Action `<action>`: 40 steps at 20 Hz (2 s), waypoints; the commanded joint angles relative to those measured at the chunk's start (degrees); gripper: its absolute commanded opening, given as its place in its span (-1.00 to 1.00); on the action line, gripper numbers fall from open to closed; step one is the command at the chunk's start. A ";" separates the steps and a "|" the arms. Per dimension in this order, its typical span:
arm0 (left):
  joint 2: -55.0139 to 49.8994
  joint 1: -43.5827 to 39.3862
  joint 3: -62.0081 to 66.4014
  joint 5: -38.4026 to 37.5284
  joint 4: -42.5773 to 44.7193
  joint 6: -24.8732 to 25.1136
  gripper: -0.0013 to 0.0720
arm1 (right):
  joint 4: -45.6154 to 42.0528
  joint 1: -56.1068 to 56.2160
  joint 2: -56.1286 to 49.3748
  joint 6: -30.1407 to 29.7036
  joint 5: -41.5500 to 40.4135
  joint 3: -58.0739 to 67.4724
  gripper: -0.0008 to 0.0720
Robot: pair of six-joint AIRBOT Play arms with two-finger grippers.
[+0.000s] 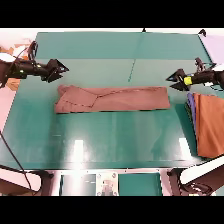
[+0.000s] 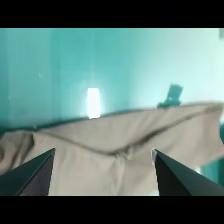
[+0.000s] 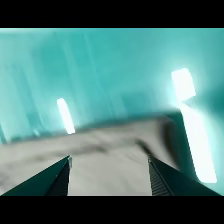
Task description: Fold the shirts.
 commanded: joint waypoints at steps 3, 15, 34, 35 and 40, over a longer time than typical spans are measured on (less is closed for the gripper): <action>-0.81 0.87 2.69 -9.05 -0.24 -0.09 -0.90 | -3.32 -4.85 -3.80 -6.78 8.85 -1.33 0.53; -1.31 -16.57 2.67 0.26 17.42 -7.54 -0.90 | 0.35 2.71 -9.57 -11.43 14.08 4.26 -0.93; -23.02 -45.09 19.23 14.27 14.82 -12.74 -0.90 | 7.26 15.50 21.75 2.58 29.07 12.52 -0.93; -22.62 -44.41 19.56 11.91 15.10 -12.70 -0.90 | 7.21 15.80 21.68 3.06 28.61 12.52 -0.93; -17.40 -37.05 30.01 -17.05 49.86 -17.22 -0.90 | 7.30 19.50 21.49 6.64 21.22 11.37 -0.93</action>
